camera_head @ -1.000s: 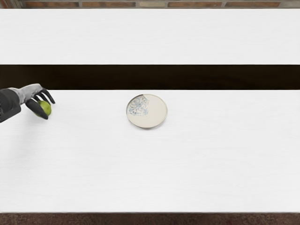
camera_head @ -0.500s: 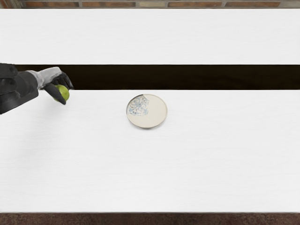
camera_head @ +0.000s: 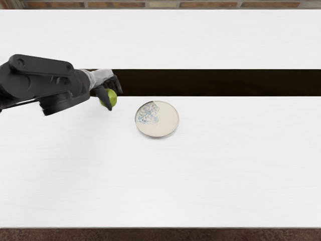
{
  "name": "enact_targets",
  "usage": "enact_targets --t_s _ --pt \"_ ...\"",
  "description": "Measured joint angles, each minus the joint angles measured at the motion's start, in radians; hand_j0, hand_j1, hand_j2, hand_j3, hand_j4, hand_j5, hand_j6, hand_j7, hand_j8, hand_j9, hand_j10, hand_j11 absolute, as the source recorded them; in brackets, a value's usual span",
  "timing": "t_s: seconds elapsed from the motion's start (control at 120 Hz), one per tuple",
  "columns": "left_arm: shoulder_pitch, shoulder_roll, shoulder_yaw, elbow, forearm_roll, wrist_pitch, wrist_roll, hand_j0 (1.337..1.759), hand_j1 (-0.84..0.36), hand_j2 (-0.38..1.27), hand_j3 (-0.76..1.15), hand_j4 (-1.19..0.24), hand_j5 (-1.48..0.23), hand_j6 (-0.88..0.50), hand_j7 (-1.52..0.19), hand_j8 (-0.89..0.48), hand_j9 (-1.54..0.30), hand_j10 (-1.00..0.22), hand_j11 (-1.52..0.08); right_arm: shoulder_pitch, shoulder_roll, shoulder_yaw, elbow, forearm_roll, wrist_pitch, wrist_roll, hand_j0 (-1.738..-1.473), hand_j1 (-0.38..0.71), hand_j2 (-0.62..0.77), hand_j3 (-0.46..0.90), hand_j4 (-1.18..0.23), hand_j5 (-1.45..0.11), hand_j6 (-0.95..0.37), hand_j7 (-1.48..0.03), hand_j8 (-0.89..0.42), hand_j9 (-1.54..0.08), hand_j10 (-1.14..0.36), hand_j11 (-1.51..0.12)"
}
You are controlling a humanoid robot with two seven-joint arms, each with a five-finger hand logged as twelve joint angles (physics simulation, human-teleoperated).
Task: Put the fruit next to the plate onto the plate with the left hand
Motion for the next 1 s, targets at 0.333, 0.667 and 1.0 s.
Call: enact_targets --t_s 0.333,0.667,1.0 --pt "-0.056 -0.169 -0.018 0.0 -0.053 0.001 0.059 1.658 -0.29 0.27 0.0 -0.58 -0.83 -0.52 -0.81 -0.48 -0.81 -0.63 -0.79 0.0 0.0 0.0 0.0 0.0 0.0 0.0 -1.658 -0.35 0.0 0.0 0.0 0.0 0.0 0.0 0.0 0.0 0.0 0.0" --pt "-0.068 -0.257 -0.051 0.01 -0.073 0.011 0.104 1.658 -0.15 0.15 0.0 -0.45 -0.63 -0.42 -0.62 -0.39 -0.62 -0.48 -0.61 0.0 0.0 0.0 0.0 0.0 0.0 0.0 -1.658 -0.35 0.0 0.0 0.0 0.0 0.0 0.0 0.0 0.0 0.0 0.0" --pt "-0.056 -0.075 -0.111 0.034 -0.068 0.011 0.106 1.658 0.22 0.04 0.0 -0.12 -0.16 -0.11 -0.16 -0.11 -0.16 -0.13 -0.16 0.0 0.0 0.0 0.0 0.0 0.0 0.0 -1.658 -0.35 0.0 0.0 0.0 0.0 0.0 0.0 0.0 0.0 0.0 0.0"
